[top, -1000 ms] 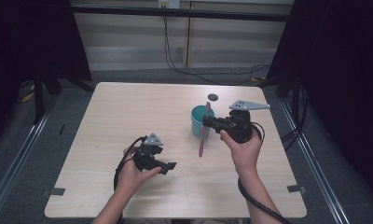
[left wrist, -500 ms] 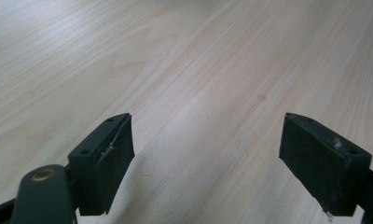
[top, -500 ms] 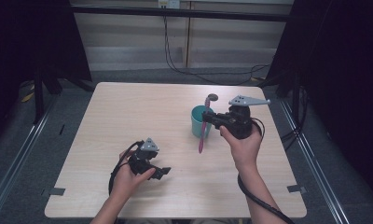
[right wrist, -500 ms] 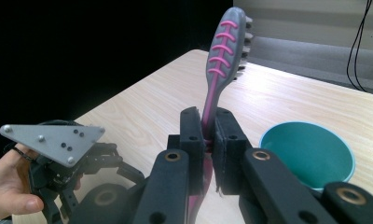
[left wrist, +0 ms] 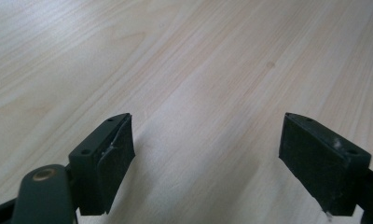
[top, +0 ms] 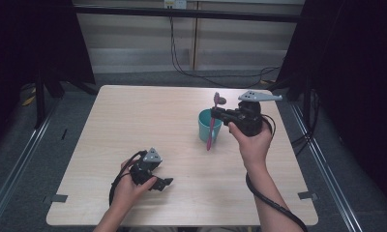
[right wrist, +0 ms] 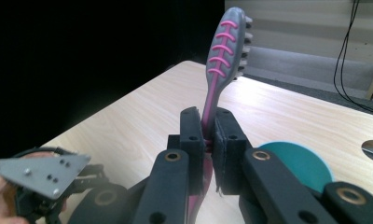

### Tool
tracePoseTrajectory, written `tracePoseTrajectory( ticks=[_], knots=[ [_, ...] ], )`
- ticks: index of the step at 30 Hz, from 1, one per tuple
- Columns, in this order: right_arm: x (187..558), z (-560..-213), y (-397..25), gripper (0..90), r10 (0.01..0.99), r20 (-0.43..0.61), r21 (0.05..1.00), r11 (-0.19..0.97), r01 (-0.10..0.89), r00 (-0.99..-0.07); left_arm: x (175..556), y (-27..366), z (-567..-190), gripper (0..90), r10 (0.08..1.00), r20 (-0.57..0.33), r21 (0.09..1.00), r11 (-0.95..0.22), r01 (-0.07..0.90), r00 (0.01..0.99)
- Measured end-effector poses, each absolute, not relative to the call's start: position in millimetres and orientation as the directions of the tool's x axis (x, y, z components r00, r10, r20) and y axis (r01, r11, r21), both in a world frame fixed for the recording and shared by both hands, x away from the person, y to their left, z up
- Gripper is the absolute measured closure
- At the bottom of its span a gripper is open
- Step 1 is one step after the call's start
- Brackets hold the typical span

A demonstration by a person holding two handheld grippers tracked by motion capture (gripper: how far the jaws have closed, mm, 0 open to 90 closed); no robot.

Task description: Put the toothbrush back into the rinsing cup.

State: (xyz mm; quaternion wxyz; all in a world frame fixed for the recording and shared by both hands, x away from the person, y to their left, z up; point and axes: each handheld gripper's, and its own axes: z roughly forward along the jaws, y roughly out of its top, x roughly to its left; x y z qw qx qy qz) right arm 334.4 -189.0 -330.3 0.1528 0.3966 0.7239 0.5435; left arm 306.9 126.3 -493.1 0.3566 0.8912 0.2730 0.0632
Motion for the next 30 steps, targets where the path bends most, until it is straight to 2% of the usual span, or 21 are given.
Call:
tracePoseTrajectory(
  ticks=[14,30],
  knots=[
    [362.9,-325.4,-192.3,84.1,0.778,0.207,0.918,0.055,0.392,-0.594,305.1,140.3,-500.9,17.2,0.523,-0.056,0.672,-0.61,0.419,0.851],
    [389.1,-320.6,-193.2,84.0,0.821,0.157,0.938,0.05,0.342,-0.549,301.6,148.4,-509.5,15.0,0.505,-0.032,0.732,-0.576,0.364,0.863]
  ],
)
